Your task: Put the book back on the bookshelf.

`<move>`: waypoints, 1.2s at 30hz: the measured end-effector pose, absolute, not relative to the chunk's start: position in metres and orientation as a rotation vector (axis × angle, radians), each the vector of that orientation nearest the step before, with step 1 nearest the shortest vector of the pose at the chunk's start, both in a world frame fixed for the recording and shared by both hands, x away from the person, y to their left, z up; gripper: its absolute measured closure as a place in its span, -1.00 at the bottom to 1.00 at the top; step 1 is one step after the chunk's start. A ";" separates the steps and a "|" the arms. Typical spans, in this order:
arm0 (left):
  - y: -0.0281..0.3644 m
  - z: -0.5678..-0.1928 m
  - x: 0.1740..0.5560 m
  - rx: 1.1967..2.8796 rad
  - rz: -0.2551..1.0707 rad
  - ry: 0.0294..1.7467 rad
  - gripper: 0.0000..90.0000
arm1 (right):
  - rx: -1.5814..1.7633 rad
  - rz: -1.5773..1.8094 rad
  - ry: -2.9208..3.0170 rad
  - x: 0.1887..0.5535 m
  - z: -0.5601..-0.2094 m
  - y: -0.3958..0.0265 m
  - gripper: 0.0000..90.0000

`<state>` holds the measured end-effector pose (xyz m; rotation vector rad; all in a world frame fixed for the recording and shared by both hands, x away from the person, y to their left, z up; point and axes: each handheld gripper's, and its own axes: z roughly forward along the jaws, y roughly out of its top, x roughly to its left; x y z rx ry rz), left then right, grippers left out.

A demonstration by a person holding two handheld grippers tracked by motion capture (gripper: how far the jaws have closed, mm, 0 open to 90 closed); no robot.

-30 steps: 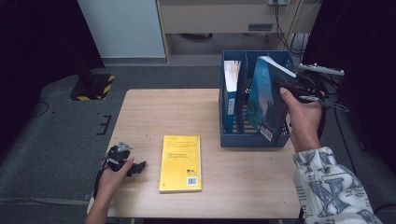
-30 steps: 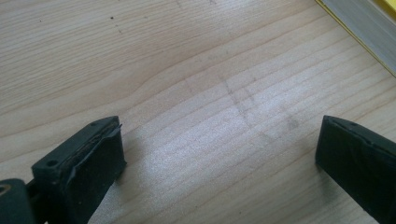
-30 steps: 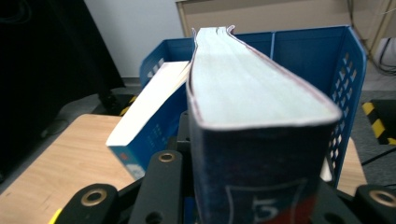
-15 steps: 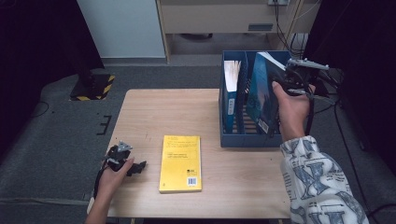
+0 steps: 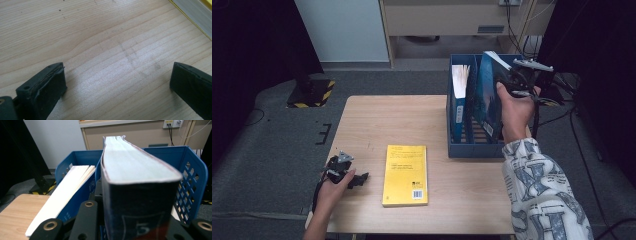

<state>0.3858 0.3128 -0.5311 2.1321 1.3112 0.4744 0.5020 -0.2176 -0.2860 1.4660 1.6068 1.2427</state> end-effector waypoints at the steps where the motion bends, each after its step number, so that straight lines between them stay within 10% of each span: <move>1: 0.313 -0.531 0.386 2.132 0.474 1.311 -1.00 | 1.472 1.242 1.603 0.503 -0.287 -0.217 0.64; 36: 0.313 -0.531 0.386 2.138 0.475 1.305 -1.00 | 1.500 1.230 1.590 0.534 -0.319 -0.201 0.64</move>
